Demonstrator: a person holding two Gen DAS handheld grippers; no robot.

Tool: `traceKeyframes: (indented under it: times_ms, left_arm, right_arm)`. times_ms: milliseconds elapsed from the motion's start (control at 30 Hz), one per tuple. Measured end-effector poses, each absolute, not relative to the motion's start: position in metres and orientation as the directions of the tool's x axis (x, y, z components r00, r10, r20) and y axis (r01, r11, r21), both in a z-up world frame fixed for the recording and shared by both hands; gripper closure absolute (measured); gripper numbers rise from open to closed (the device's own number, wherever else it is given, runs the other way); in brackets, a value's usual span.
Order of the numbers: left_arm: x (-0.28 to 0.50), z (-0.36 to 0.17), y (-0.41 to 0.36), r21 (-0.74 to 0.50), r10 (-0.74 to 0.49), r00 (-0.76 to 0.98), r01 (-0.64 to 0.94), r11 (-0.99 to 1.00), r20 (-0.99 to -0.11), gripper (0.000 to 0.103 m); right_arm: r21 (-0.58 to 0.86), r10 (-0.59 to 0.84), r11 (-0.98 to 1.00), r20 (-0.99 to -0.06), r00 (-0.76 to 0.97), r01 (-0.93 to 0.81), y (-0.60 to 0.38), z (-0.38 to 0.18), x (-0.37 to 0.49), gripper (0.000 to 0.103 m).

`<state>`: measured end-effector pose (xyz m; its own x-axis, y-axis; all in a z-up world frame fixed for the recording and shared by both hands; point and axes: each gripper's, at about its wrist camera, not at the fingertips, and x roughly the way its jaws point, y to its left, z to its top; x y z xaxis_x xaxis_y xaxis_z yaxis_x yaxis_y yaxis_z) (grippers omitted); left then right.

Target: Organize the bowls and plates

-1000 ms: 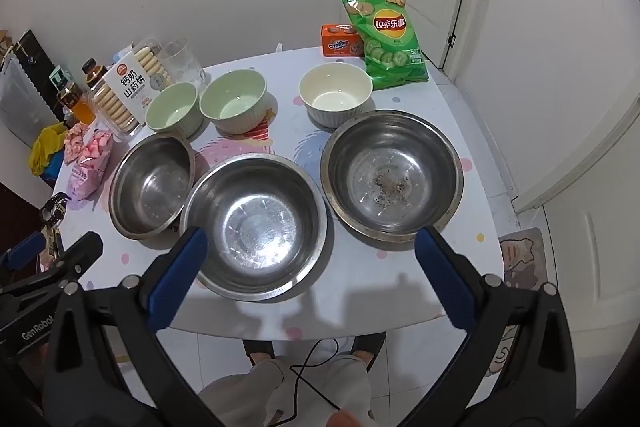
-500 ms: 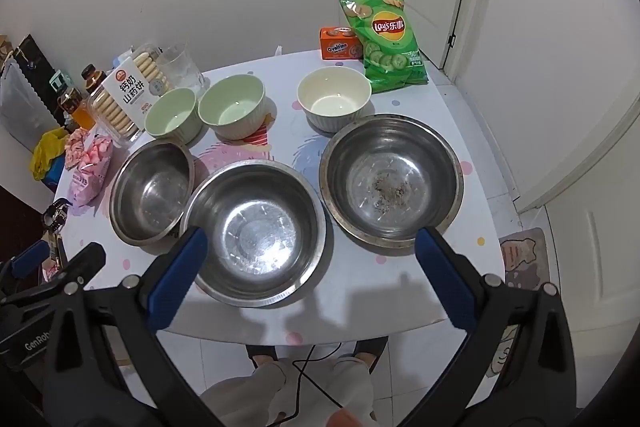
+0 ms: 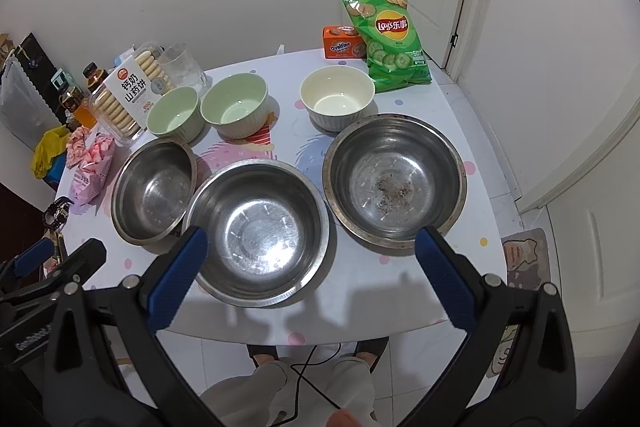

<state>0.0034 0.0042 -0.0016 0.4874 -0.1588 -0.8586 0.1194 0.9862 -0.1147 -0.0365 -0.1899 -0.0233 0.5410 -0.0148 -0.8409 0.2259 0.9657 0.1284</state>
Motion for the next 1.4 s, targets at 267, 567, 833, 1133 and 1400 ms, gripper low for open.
traceKeyframes:
  times_ms: [267,567,833,1133,1400]
  left_arm:
    - [0.007,-0.002,-0.008,-0.028,-0.1,0.492,0.151,0.988,-0.865,0.0]
    - [0.014,-0.004,-0.01,-0.041,-0.109,0.482,0.149,0.988,-0.869,0.0]
    - [0.013,-0.005,-0.016,-0.025,-0.098,0.481,0.155,0.988,-0.871,0.0]
    - [0.017,-0.007,-0.012,-0.022,-0.087,0.468,0.143,0.989,-0.879,0.0]
    - [0.018,-0.007,-0.013,-0.012,-0.077,0.47,0.14,0.99,-0.879,0.0]
  right_arm:
    - [0.127,-0.021,0.964,-0.841,0.541,0.234,-0.192,-0.024,-0.036,0.0]
    - [0.125,-0.029,0.96,-0.843,0.536,0.249,-0.196,-0.024,-0.037,0.0]
    - [0.126,-0.032,0.958,-0.847,0.531,0.258,-0.199,-0.026,-0.039,0.0]
    - [0.125,-0.035,0.957,-0.847,0.53,0.263,-0.2,-0.027,-0.04,0.0]
    - [0.126,-0.033,0.957,-0.847,0.531,0.261,-0.2,-0.027,-0.039,0.0]
